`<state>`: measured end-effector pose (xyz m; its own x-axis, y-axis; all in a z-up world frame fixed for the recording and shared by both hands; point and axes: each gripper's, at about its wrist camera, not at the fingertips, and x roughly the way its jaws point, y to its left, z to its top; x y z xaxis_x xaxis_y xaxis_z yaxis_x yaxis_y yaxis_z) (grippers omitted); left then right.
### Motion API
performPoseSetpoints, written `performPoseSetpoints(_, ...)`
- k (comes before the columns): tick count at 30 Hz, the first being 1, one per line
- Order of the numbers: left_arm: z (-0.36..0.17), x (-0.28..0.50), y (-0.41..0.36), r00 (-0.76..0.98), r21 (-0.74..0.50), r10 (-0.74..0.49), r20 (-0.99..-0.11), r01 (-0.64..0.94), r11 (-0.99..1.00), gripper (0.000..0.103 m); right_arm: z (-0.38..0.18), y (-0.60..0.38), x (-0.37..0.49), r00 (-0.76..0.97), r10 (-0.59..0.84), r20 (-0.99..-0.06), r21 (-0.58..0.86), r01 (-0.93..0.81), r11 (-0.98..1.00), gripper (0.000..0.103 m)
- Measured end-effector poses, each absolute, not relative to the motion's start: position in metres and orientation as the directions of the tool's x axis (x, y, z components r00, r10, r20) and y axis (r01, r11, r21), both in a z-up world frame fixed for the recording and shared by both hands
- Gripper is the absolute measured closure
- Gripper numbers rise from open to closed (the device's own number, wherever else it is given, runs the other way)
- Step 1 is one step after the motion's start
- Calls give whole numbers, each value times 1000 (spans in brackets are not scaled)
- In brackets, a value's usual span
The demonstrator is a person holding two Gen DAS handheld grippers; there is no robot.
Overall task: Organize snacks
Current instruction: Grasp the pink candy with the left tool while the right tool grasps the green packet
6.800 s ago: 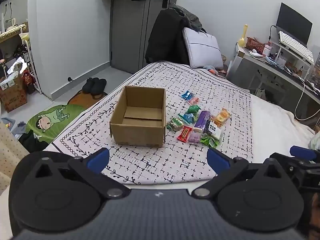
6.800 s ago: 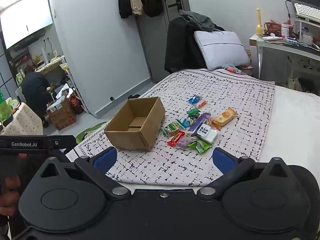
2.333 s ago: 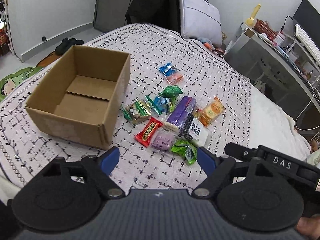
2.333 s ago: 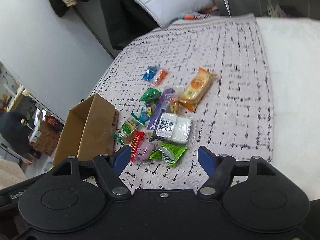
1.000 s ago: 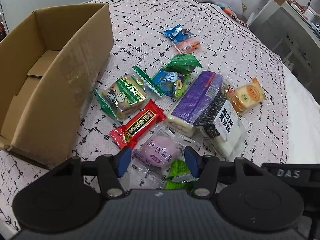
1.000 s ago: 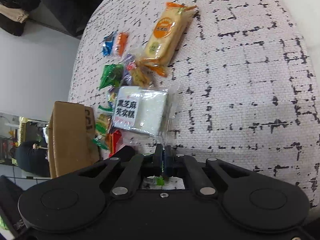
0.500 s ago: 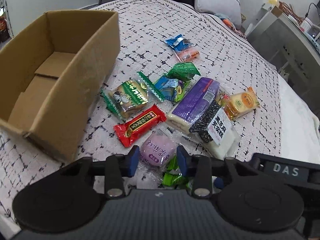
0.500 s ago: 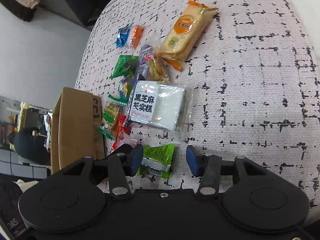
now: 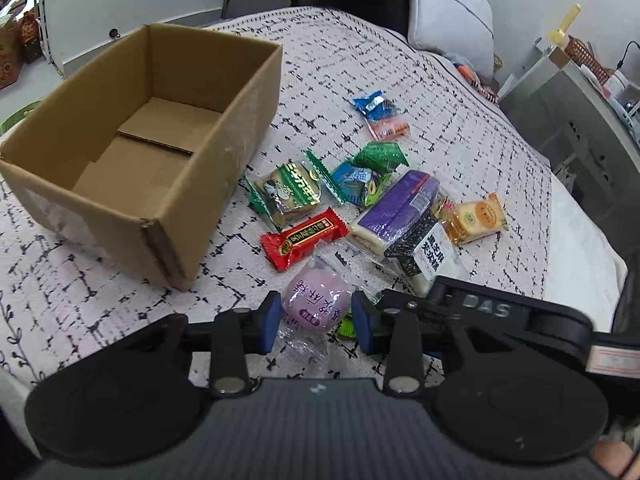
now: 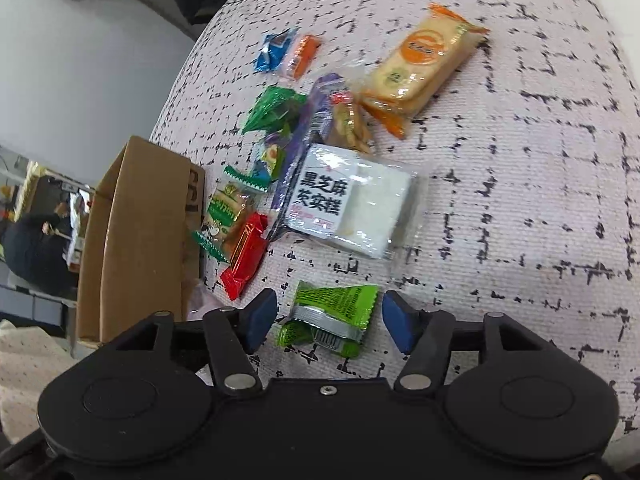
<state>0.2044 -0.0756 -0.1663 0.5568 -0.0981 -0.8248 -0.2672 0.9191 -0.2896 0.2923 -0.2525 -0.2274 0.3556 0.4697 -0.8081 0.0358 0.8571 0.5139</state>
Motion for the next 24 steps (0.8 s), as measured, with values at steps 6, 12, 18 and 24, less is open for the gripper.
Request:
performPoseSetpoints(6,-160,192,-67,564,-304,-94,-820,-291,907,66,-226,-237,289,375,404,-835,427,-23,904,61)
performPoseSetpoints(12,-150,182,-59,576,-317,-101,-811,-287,904,66,-216,-242,279,405,385,-829,416,-13,909,65)
performPoseSetpoints(18,-134,172,-56,612,-347,-126,-781,-257,902,66,-200,-248,264,442,389,-808,430,-9,903,65)
performPoseSetpoints(24,-121,163,-51,637,-374,-150,-756,-233,898,66,-180,-252,251,495,375,-783,432,0,902,65)
